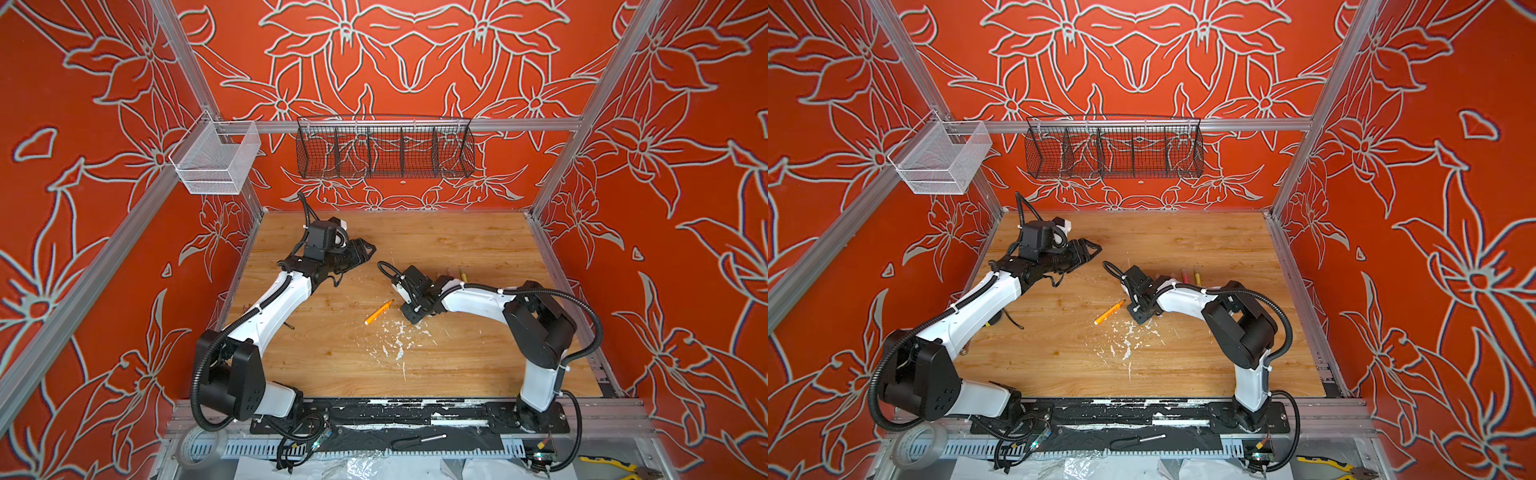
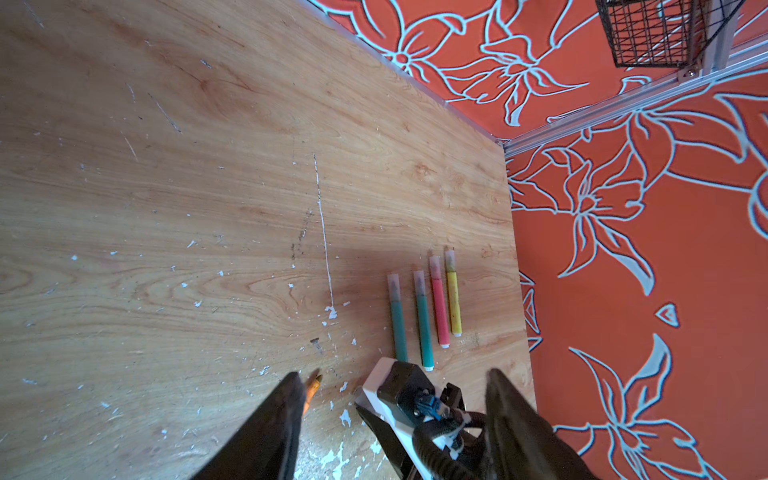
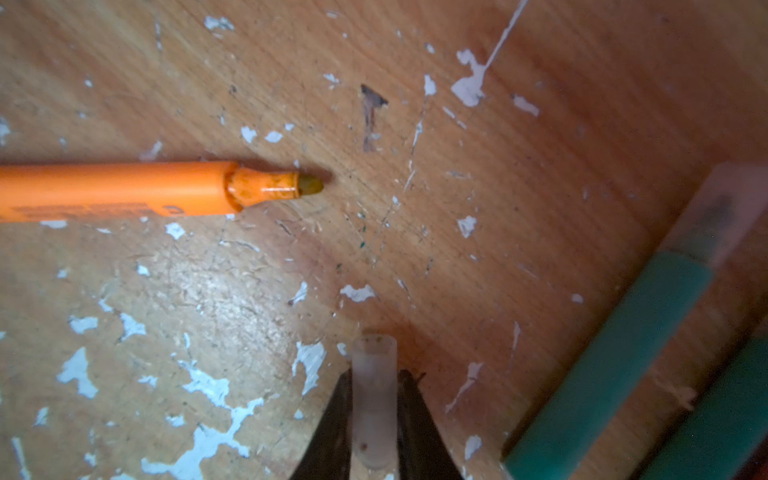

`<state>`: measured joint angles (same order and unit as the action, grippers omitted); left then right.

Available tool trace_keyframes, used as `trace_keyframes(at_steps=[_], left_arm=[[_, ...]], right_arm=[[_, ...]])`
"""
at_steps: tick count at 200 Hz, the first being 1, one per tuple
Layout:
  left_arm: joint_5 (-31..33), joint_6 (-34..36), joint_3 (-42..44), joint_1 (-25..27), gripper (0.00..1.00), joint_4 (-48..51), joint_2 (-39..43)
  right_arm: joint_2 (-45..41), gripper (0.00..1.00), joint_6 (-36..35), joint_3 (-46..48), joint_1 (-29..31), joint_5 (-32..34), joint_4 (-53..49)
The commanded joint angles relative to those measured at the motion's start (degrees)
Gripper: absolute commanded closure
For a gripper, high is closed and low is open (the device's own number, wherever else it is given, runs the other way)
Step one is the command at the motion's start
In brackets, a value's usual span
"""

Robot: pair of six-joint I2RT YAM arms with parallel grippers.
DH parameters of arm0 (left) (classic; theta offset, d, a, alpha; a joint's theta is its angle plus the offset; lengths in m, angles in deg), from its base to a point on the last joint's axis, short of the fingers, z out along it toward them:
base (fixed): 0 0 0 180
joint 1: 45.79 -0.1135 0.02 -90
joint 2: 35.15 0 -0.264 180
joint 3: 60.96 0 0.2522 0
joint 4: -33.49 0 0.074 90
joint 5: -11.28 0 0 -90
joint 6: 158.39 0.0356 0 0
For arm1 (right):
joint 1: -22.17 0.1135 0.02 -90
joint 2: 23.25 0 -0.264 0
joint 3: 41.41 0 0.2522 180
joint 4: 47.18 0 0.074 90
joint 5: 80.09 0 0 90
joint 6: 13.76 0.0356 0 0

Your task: Insert the pens into the pen caps

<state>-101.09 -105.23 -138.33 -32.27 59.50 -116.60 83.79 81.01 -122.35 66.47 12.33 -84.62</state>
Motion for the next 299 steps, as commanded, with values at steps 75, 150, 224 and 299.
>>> trace_keyframes(at_steps=[75,150,224,299], left_arm=[[-0.4,0.4,0.6,0.0,0.33,-1.3,1.6],[0.0,0.6,0.6,0.0,0.33,-1.1,1.4],[-0.1,0.5,0.6,0.0,0.33,-1.1,1.5],[0.3,0.8,0.5,-0.1,0.33,-0.8,1.4]], right_arm=[[-3.2,0.61,-0.4,0.9,-0.5,-0.7,-4.9],[-1.3,0.62,-1.2,0.4,-2.0,0.7,-6.4],[1.2,0.62,-0.5,-3.7,-3.7,1.9,-6.3],[4.3,0.63,0.3,-8.5,-3.9,2.4,-7.5]])
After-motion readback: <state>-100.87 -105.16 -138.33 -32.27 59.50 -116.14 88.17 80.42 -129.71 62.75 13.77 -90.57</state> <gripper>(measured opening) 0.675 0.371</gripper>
